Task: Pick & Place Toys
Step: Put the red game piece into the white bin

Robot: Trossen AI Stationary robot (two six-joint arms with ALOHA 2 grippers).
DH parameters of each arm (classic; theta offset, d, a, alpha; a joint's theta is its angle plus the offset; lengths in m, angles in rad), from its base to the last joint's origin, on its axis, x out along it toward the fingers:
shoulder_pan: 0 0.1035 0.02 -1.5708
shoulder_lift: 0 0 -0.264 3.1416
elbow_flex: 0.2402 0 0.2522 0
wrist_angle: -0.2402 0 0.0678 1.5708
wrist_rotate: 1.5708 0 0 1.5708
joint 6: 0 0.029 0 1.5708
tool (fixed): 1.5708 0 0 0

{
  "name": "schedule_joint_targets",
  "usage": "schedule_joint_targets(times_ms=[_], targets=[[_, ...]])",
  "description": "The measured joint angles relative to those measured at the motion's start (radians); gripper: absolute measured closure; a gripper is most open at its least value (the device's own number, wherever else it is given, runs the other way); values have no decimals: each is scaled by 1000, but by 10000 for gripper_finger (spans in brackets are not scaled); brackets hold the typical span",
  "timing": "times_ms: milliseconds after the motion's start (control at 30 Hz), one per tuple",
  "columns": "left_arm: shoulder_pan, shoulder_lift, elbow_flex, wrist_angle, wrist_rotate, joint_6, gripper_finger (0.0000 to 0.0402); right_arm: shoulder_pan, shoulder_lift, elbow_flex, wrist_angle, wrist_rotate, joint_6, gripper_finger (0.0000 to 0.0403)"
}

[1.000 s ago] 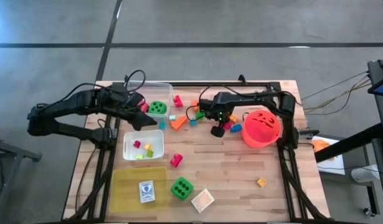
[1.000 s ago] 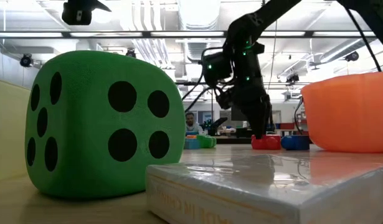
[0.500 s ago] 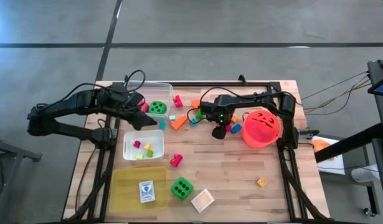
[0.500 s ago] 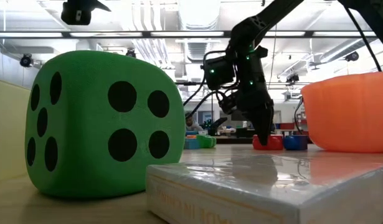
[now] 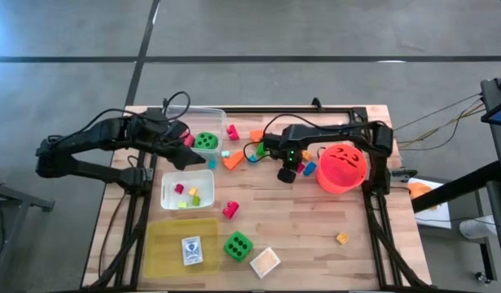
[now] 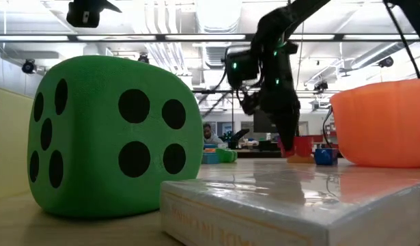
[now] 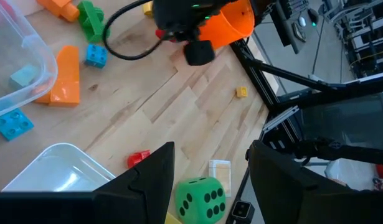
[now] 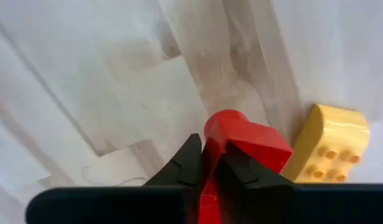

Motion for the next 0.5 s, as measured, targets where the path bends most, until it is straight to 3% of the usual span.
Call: schedule_joint_targets(times_ms=[167,500], targets=[[0,2,0,0,-8,-1,208,8,-50,0,5,-13,18,386],[0,2,0,39,-41,-4,208,44,-237,0,82,-159,114,388]])
